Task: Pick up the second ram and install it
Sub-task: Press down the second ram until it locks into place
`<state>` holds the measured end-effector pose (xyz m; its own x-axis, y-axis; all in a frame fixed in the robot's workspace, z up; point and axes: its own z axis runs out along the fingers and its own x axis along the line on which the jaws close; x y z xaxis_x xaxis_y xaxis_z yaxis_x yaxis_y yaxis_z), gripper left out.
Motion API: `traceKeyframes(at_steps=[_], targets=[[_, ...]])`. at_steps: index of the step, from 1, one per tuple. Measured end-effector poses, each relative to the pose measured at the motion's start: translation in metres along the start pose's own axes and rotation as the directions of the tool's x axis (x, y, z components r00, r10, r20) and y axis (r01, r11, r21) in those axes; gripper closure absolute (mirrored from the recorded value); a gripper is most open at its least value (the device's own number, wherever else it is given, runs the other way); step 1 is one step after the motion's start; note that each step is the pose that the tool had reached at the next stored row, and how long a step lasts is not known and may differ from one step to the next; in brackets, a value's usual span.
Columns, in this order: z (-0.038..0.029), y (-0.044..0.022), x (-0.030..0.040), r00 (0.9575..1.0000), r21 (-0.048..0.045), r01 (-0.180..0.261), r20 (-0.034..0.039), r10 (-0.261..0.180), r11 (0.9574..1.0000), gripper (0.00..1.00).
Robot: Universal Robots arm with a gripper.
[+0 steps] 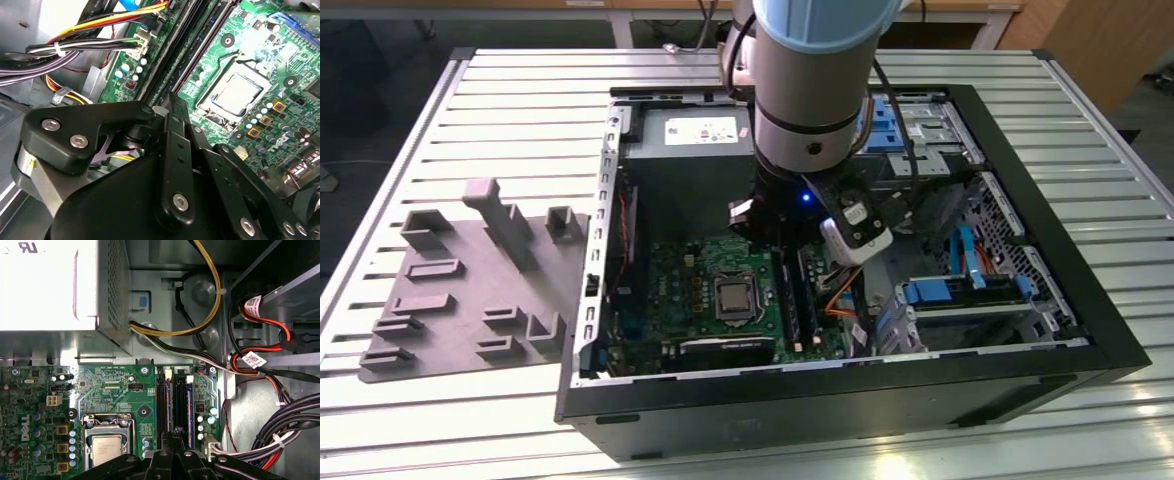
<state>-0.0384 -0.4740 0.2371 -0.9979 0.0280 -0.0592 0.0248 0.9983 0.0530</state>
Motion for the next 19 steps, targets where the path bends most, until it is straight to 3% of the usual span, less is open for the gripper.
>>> traceKeyframes(at_steps=[19], targets=[[0.0005,0.0109,0.0003,1.0000,0.0001,0.000,0.0000,0.000,1.0000,0.89]])
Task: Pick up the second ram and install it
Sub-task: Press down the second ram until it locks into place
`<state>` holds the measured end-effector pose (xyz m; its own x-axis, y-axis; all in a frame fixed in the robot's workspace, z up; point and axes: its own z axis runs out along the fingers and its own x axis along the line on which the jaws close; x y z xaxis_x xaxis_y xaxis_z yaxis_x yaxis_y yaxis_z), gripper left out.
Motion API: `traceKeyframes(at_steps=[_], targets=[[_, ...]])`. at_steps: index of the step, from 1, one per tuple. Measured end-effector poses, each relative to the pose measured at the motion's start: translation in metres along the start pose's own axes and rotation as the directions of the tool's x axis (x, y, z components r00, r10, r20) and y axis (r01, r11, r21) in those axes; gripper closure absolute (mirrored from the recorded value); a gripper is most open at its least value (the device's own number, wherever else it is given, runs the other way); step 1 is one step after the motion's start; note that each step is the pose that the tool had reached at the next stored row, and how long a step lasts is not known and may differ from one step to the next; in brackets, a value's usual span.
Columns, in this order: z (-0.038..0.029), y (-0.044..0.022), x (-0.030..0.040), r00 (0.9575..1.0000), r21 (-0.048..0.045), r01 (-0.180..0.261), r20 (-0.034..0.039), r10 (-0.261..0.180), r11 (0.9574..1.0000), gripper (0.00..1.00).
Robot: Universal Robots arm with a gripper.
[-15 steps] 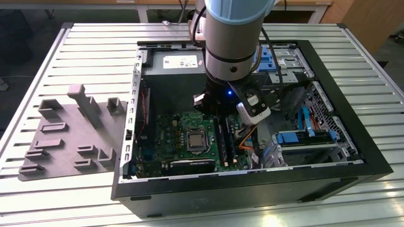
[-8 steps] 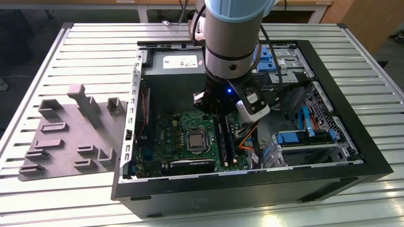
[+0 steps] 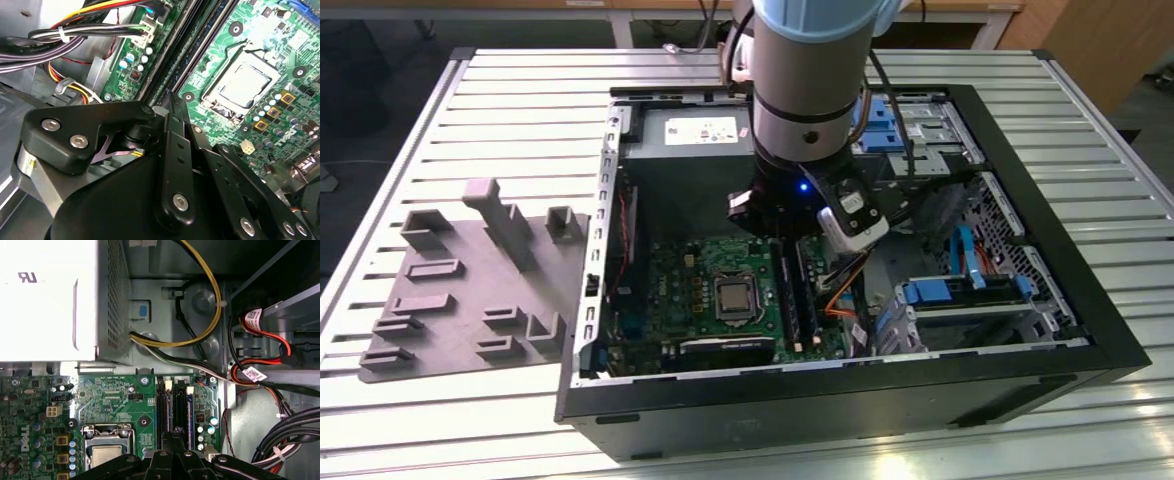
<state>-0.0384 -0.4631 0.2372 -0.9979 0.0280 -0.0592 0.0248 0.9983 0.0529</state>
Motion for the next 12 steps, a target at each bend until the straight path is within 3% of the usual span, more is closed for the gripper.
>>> traceKeyframes(at_steps=[12], targets=[[0.0004,0.0074,0.0002,1.0000,-0.0001,0.000,0.0000,0.000,1.0000,0.89]])
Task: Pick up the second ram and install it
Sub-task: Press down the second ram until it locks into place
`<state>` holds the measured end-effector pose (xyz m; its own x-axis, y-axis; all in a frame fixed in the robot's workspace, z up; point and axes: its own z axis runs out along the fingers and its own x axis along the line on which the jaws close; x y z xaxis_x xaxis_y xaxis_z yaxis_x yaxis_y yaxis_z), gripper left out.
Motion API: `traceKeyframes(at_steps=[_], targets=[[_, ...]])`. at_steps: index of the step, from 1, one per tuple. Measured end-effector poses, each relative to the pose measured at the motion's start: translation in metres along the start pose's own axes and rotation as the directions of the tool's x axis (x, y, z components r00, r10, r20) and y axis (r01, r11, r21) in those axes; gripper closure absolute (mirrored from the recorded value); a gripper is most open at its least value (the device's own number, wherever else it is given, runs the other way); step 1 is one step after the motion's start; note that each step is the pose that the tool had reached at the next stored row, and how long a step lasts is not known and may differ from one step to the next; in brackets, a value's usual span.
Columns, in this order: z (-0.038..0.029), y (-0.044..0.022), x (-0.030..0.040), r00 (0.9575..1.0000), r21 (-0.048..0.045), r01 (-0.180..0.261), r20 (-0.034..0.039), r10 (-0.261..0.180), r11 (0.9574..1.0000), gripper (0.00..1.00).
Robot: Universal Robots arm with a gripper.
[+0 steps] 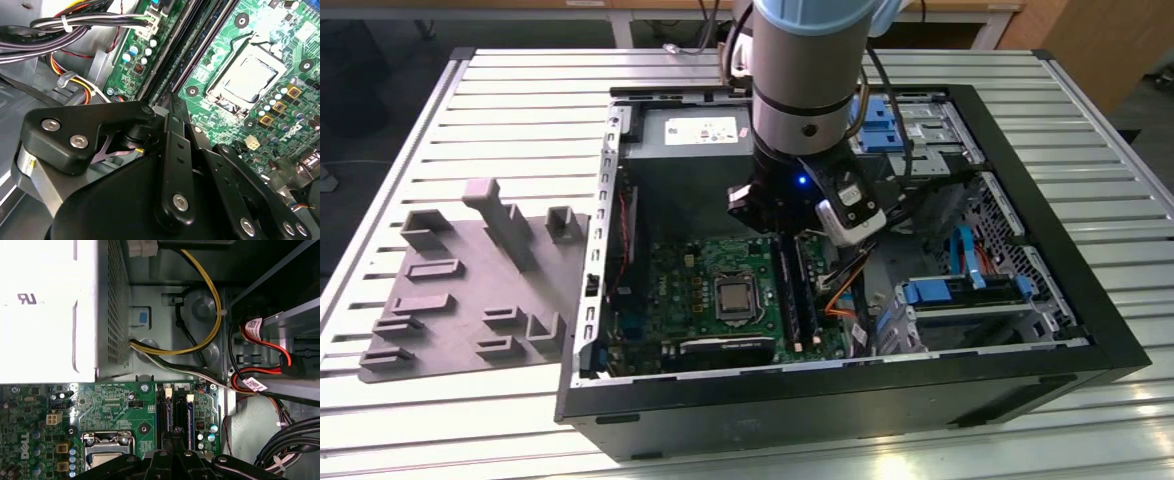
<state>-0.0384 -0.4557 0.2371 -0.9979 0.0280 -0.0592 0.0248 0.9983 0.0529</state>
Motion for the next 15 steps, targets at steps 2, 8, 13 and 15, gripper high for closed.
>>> traceKeyframes(at_steps=[2,8,13,15], targets=[[0.0000,0.0010,0.0000,1.0000,0.0000,0.000,0.0000,0.000,1.0000,0.89],[0.0003,0.0016,-0.0002,1.0000,0.0000,0.000,0.0000,0.000,1.0000,0.89],[0.0015,0.0015,-0.0001,1.0000,0.0001,0.000,0.0000,0.000,1.0000,0.89],[0.0015,0.0015,-0.0001,1.0000,0.0003,0.000,-0.0001,0.000,1.0000,0.89]])
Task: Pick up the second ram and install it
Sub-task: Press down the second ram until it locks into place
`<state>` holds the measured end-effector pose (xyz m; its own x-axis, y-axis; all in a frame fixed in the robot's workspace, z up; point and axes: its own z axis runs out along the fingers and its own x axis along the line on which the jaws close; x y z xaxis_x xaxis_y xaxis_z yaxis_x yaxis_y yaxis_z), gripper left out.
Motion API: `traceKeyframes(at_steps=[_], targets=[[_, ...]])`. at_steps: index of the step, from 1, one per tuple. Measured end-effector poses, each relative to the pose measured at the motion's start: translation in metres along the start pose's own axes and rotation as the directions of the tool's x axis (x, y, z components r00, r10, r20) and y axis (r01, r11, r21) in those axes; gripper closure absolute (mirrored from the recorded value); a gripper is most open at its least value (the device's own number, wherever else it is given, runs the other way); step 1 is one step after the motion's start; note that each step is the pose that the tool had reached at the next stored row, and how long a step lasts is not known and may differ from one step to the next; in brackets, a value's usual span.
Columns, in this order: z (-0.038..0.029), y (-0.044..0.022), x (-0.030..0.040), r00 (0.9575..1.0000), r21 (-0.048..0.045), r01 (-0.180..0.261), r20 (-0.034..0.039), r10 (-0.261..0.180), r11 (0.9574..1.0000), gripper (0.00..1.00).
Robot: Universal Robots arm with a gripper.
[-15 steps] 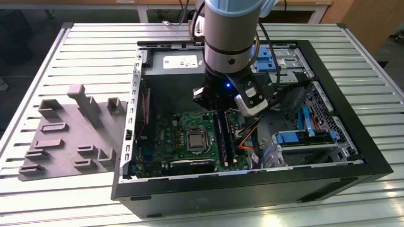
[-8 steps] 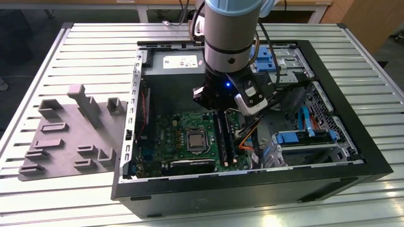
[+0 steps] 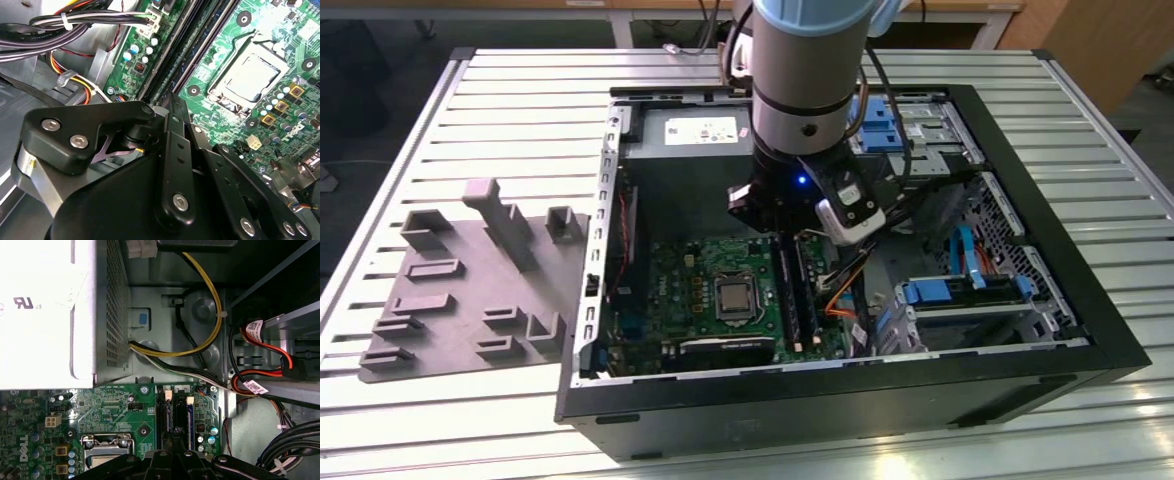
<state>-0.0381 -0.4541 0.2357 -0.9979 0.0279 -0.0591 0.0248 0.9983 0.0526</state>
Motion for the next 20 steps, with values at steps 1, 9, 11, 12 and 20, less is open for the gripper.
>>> traceKeyframes(at_steps=[1,9,11,12,20], targets=[[0.0004,0.0002,-0.0001,1.0000,-0.0004,0.000,0.0001,0.000,1.0000,0.89],[0.0022,0.0004,0.0001,1.0000,-0.0003,0.000,0.0001,0.000,1.0000,0.89],[0.0026,0.0006,0.0001,1.0000,-0.0003,0.000,0.0001,0.000,1.0000,0.89],[0.0028,0.0009,0.0002,1.0000,-0.0004,0.000,0.0002,0.000,1.0000,0.89],[0.0043,0.0029,0.0003,1.0000,-0.0003,0.000,0.0001,0.000,1.0000,0.89]])
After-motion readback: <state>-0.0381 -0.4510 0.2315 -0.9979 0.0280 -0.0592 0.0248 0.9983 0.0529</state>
